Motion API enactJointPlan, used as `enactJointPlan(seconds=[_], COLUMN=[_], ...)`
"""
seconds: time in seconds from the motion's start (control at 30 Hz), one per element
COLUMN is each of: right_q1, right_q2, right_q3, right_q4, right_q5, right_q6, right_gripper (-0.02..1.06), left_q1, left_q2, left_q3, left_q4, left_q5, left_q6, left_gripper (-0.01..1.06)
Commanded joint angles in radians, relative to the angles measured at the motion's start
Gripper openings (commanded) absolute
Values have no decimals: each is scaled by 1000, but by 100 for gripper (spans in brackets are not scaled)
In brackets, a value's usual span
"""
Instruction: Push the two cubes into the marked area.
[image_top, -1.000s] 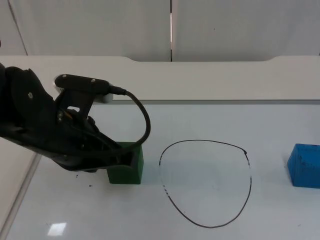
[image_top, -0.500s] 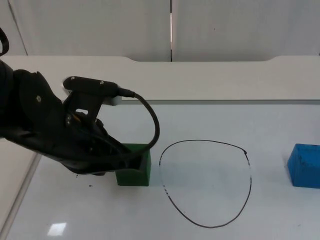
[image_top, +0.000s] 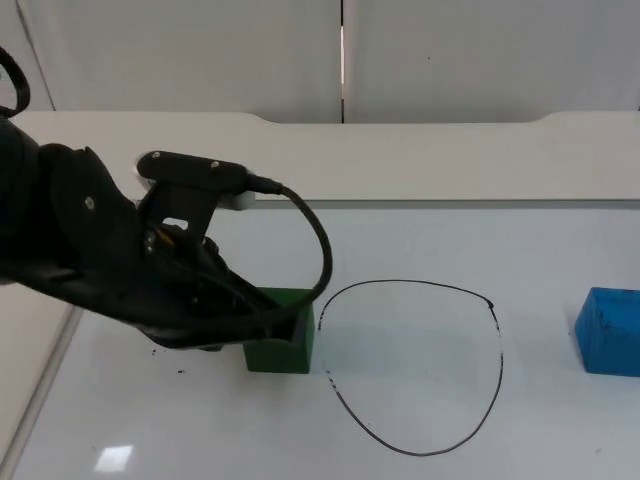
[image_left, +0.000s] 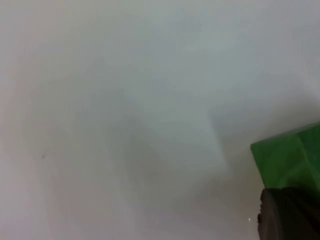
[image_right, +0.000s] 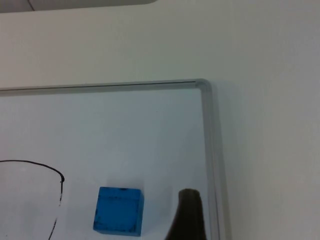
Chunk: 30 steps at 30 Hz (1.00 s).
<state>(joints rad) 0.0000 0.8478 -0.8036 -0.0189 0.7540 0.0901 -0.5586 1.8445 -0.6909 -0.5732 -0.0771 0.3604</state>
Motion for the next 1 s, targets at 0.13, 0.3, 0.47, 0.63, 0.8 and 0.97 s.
enactJointPlan(seconds=[0.13, 0.3, 0.47, 0.63, 0.8, 0.97], right_q1=[-5, -5, -5, -5, -5, -5], right_q2=[-3, -3, -3, -3, -3, -3], right_q3=[-4, -4, -4, -4, -4, -4], right_q4=[1, 4, 3, 3, 3, 5], right_q5=[3, 3, 5, 5, 7, 7], right_q6=[-5, -5, -5, -5, -5, -5], right_gripper=[62, 62, 62, 62, 62, 62], left_q1=[-22, -22, -31, -58, -59, -59], left_q2=[1, 4, 4, 6, 34, 60], left_q3=[-3, -3, -3, -3, -3, -3], left_q4=[-18, -18, -18, -18, -18, -18], left_q5=[-25, -25, -27, -43, -47, -61], left_q6=[-3, -10, -16, -21, -28, -33], left_gripper=[0, 0, 0, 0, 0, 0])
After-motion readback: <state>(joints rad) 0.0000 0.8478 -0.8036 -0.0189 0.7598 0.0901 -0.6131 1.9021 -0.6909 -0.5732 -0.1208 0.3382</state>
